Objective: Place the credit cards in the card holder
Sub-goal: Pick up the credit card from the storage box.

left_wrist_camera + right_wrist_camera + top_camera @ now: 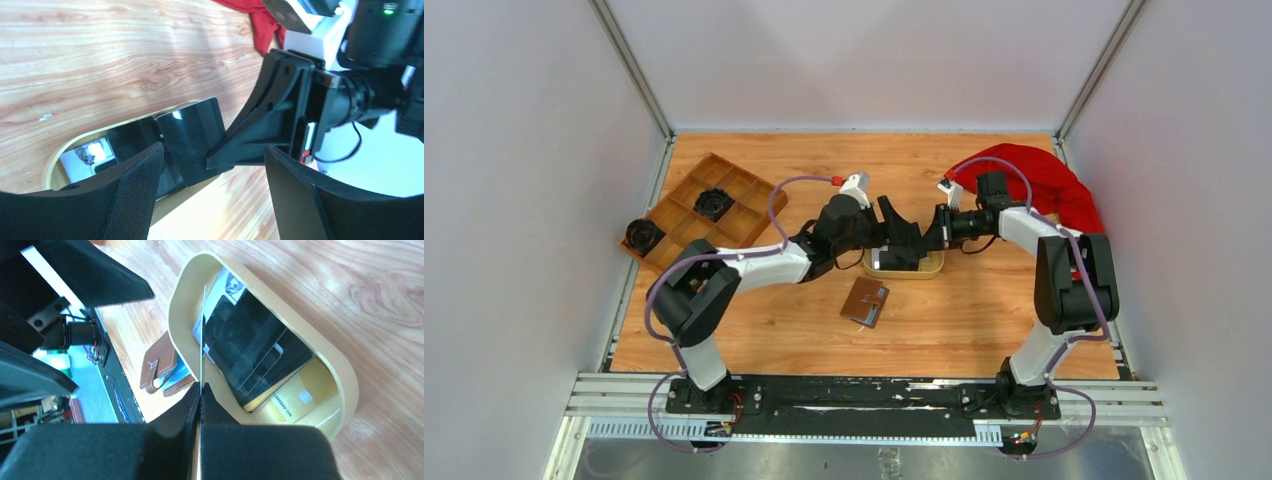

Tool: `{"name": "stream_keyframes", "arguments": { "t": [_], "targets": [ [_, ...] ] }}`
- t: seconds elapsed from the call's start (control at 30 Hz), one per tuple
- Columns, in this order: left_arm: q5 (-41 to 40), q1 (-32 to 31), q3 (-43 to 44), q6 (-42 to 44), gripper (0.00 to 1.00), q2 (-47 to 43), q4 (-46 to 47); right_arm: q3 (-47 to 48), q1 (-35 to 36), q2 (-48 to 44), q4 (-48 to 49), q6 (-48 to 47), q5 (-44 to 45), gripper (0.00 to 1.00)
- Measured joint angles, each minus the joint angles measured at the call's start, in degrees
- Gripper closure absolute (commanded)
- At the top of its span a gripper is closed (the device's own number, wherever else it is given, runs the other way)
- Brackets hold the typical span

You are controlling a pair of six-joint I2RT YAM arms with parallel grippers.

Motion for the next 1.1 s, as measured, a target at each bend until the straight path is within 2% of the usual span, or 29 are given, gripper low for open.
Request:
{"name": "stream_keyframes", "arguments": {
  "t": [0.13,0.2,0.23,0.47,0.67,0.77,0.97,1.1],
  "targets": [
    [0.8,0.4,-5.0,5.3,0.20,-7.1,1.6,2.1,-0.3,-0.5,-4.5,-6.6,-3.6,1.00],
    [0.9,0.5,-8.8,8.8,0.03,-12.4,1.7,2.7,-0.5,-1.4,-6.8,-10.0,-5.5,1.00],
    [0.9,0.5,-10.4,10.4,0.00,-15.0,1.8,3.1,-0.5,-2.0,-8.4,-12.1,-6.8,1.00],
    [-1.0,0.5,-21.9,19.9,0.00,-33.3,3.2,6.4,-0.5,-4.3,-19.8,-26.2,-14.4,1.00],
    [1.2,0.5,-31.8,22.3,0.00,-42.5,3.2,7.1,-0.5,-7.0,-27.1,-34.8,-16.3,1.00],
    [2.5,-0.8,-34.9,22.5,0.00,-44.3,2.7,7.1,-0.5,-8.4,-28.6,-36.8,-16.5,1.00],
    [-9.9,-15.1,-33.7,25.7,0.00,-42.3,-6.0,7.1,-0.5,-8.8,-30.1,-38.4,-16.4,1.00],
    [-16.9,-17.4,-28.8,26.8,0.00,-36.0,-11.4,7.1,-0.5,-8.8,-30.5,-38.5,-16.5,1.00]
  ]
}}
